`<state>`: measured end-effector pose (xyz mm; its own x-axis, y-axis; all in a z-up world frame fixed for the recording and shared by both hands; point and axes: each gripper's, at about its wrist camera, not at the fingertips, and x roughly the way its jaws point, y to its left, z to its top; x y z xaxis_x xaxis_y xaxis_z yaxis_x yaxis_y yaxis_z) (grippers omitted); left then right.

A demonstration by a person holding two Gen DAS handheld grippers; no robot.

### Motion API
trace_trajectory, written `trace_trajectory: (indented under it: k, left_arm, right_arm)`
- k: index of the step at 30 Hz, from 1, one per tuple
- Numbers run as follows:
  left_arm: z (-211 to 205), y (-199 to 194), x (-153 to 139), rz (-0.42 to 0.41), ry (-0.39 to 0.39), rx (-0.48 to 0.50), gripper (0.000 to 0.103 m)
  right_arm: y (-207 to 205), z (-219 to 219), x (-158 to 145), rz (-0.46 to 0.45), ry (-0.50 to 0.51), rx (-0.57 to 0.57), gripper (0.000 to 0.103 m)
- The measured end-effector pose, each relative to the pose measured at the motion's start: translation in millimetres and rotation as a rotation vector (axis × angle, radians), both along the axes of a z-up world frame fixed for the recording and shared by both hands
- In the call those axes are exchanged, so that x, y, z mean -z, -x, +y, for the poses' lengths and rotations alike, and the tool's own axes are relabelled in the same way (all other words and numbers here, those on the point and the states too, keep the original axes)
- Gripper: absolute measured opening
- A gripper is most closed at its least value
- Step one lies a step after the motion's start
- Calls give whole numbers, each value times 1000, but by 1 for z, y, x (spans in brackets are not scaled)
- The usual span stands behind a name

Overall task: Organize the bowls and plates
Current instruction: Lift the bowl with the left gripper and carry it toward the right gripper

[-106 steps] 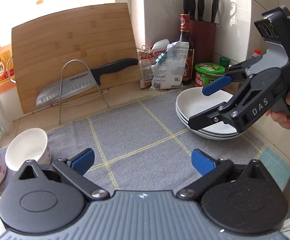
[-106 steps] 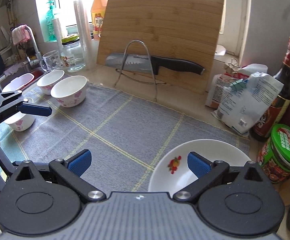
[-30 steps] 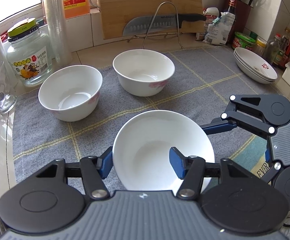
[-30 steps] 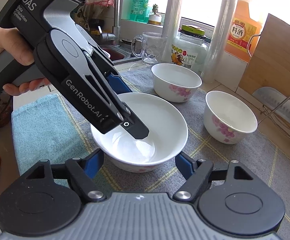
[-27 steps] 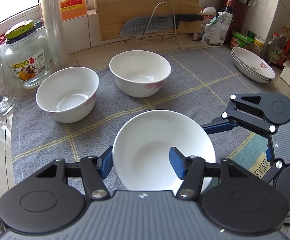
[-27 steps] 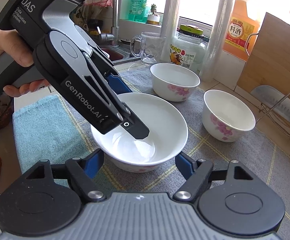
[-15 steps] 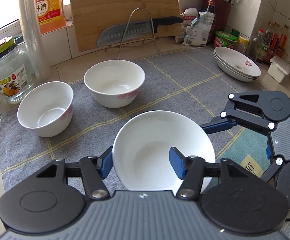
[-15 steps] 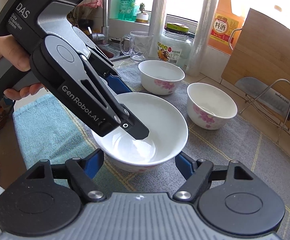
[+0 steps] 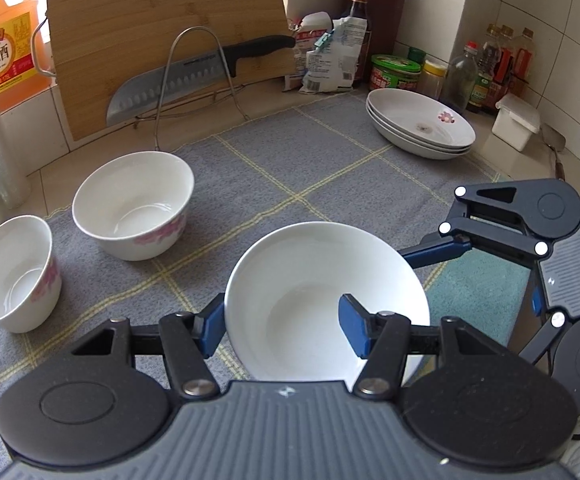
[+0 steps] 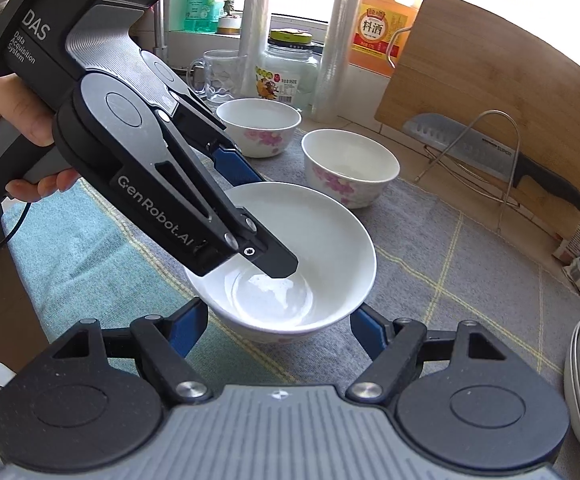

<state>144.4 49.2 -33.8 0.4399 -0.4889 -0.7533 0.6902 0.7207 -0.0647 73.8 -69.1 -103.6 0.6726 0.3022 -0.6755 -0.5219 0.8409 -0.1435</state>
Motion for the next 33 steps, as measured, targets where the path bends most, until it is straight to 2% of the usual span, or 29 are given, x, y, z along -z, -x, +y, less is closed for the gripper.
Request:
trace_trajectory:
  k: [13, 33]
  left_arm:
    - [-34, -5, 11, 21, 6, 78, 58]
    - [-43, -11, 20, 42, 19, 81, 60]
  right_arm:
    - [4, -23, 7, 35, 4, 91, 82]
    - [-5, -31, 13, 73, -4, 112, 82]
